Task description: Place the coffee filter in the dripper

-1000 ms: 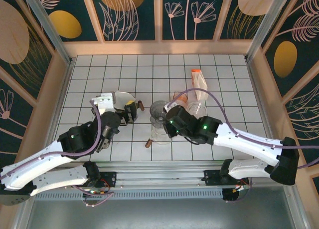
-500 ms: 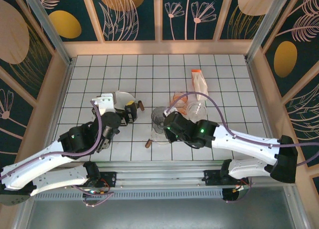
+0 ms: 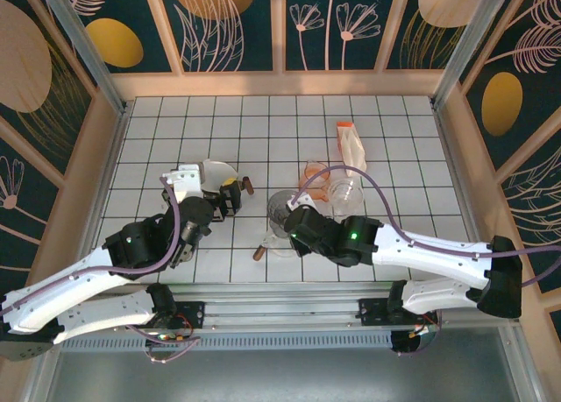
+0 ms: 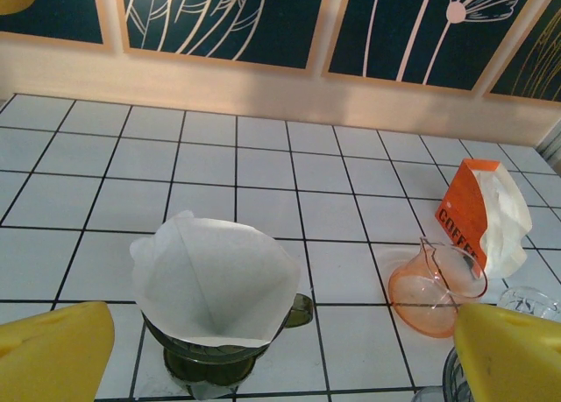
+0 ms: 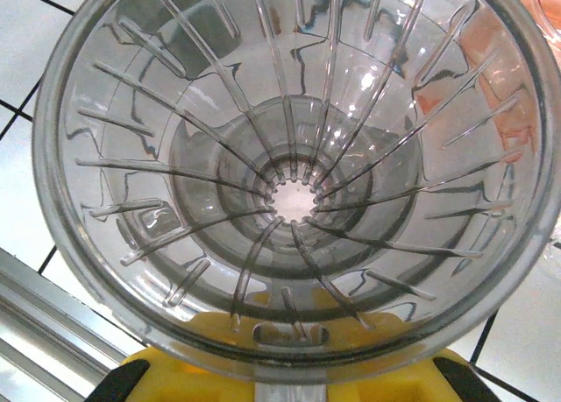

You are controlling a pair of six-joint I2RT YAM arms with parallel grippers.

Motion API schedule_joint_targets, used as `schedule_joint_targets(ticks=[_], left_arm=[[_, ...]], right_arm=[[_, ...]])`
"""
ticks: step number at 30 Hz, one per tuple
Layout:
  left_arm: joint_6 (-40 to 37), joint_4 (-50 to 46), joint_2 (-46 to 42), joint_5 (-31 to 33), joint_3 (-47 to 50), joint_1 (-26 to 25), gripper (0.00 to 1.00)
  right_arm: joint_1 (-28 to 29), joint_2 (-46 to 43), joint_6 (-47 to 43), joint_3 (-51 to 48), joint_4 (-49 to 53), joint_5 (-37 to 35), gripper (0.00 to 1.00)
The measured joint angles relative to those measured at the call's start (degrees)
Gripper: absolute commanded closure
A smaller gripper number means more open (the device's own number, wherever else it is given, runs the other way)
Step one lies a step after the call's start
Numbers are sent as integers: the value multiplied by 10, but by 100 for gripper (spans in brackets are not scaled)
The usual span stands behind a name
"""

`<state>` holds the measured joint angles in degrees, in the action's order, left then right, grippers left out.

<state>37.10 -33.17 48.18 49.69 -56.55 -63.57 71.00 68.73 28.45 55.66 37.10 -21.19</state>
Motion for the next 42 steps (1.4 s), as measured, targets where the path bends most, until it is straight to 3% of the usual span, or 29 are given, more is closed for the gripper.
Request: schedule_joint_targets(ticks=[23, 25, 31, 35, 38, 42], left_arm=[[0, 1, 10, -9, 0, 0, 1], [0, 1, 10, -9, 0, 0, 1], [0, 2, 11, -10, 0, 0, 1], [0, 2, 11, -10, 0, 0, 1], [0, 2, 11, -10, 0, 0, 1], [0, 5, 11, -10, 0, 0, 1]], right_arm=[[30, 0, 21, -1, 9, -13, 88], [30, 0, 22, -2, 9, -13, 80], [33, 0, 31, -3, 9, -14, 40], [37, -1, 35, -3, 8, -15, 20], [38, -8, 35, -3, 8, -18, 12], [39, -18, 35, -3, 7, -30, 11]])
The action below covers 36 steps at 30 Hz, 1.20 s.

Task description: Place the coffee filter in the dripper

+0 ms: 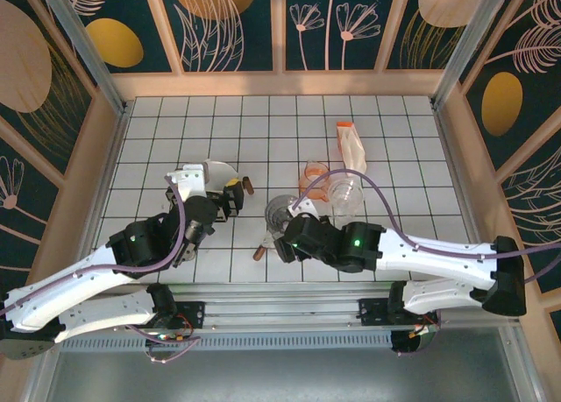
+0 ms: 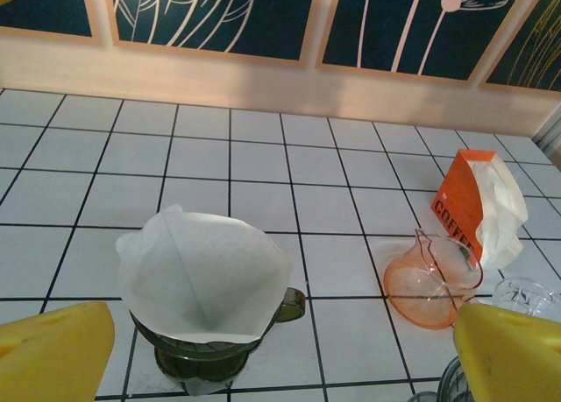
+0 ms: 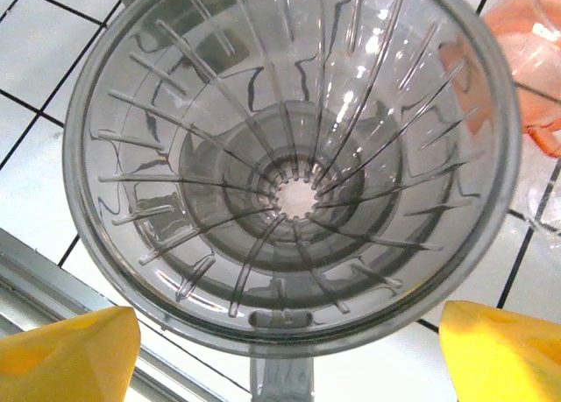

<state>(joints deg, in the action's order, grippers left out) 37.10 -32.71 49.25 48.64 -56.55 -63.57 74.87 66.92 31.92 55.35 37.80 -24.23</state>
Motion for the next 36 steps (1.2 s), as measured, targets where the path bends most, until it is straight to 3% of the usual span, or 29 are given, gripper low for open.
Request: schedule_joint_targets(ticks=[4, 7, 11, 15, 19, 22, 28, 36], left_arm=[[-3, 7, 0, 1, 0, 0, 1], [-9, 17, -2, 4, 0, 0, 1], [-18, 40, -10, 10, 13, 0, 1], [-26, 48, -10, 9, 23, 0, 1], [-30, 59, -10, 9, 26, 0, 1], [-31, 63, -10, 9, 27, 0, 1], [-35, 70, -10, 9, 35, 0, 1], [-35, 72, -1, 9, 39, 0, 1]], right_arm=[[1, -21, 0, 6, 0, -30, 9], [-24, -44, -9, 12, -17, -40, 17], [-173, -54, -42, 22, -68, -13, 28], [-344, -29, -87, 25, -120, 36, 48], [-486, 46, -118, 29, -177, 97, 62], [-553, 121, -134, 40, -203, 131, 67], [-586, 235, -164, 81, -227, 160, 74], [-586, 304, -195, 195, -240, 168, 80]])
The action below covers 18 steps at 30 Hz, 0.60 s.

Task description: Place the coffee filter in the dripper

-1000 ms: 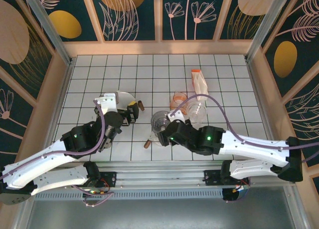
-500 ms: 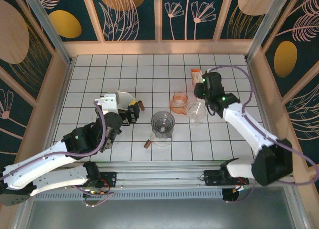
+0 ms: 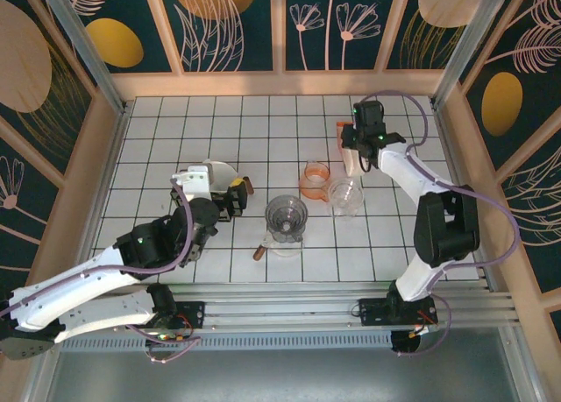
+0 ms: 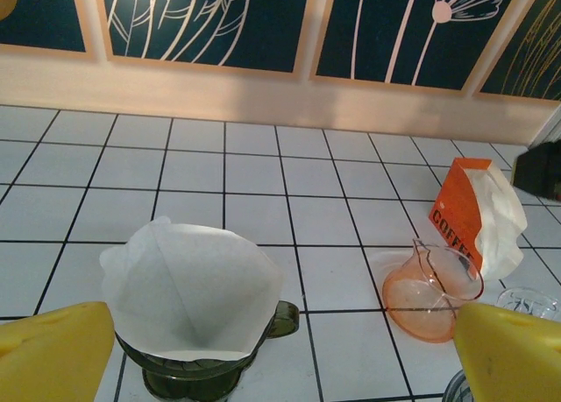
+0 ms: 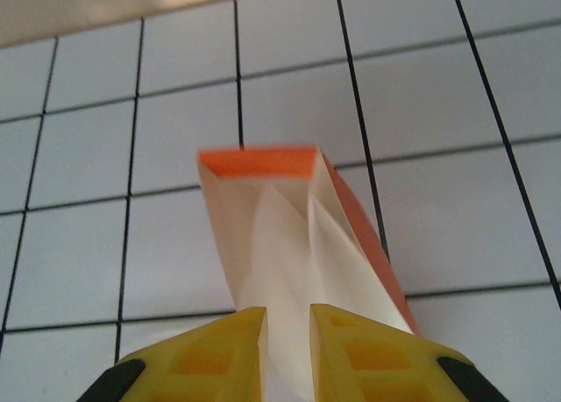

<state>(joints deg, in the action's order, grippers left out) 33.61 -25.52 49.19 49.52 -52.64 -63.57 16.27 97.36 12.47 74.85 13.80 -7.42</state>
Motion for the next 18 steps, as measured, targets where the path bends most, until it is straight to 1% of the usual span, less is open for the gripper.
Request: schedule_joint_targets(ticks=[11, 18], left_arm=[[0, 0, 0, 0, 2, 0, 1], [0, 0, 0, 0, 2, 0, 1]], right_arm=[[0, 87, -32, 73, 21, -2, 85], [0, 97, -39, 87, 32, -3, 86]])
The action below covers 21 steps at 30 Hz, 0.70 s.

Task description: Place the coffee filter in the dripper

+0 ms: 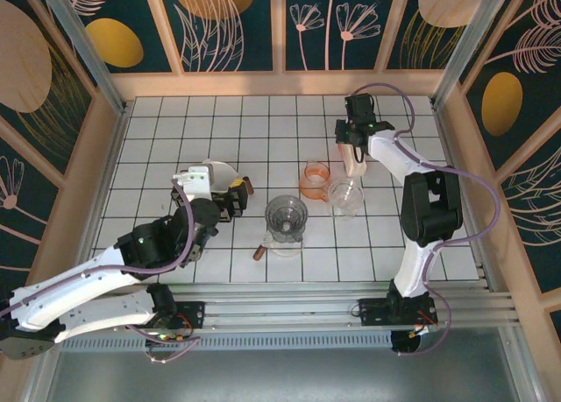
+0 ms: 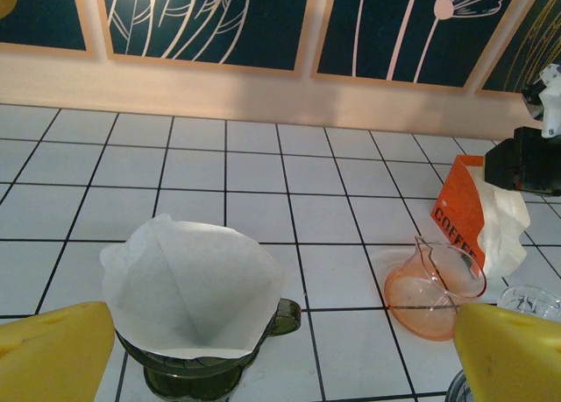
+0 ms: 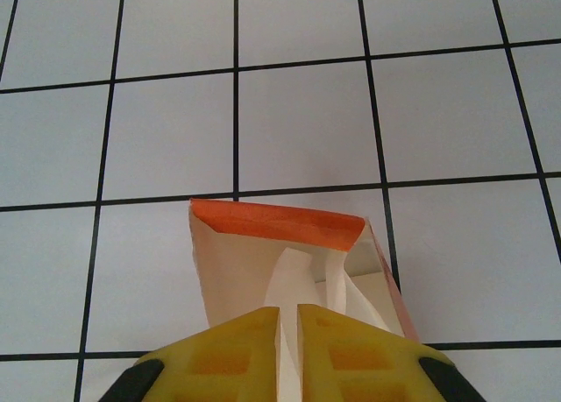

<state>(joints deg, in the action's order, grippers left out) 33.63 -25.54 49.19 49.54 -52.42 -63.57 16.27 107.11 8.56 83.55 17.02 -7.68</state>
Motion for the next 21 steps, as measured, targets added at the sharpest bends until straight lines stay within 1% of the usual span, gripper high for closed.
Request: schedule_joint_targets(ticks=[5, 12, 21], left_arm=[[0, 0, 0, 0, 0, 0, 1], [0, 0, 0, 0, 0, 0, 1], [0, 0, 0, 0, 0, 0, 1]], right_arm=[[0, 0, -8, 3, 0, -2, 84], [2, 7, -11, 3, 2, -4, 79], [3, 18, -12, 3, 4, -13, 78]])
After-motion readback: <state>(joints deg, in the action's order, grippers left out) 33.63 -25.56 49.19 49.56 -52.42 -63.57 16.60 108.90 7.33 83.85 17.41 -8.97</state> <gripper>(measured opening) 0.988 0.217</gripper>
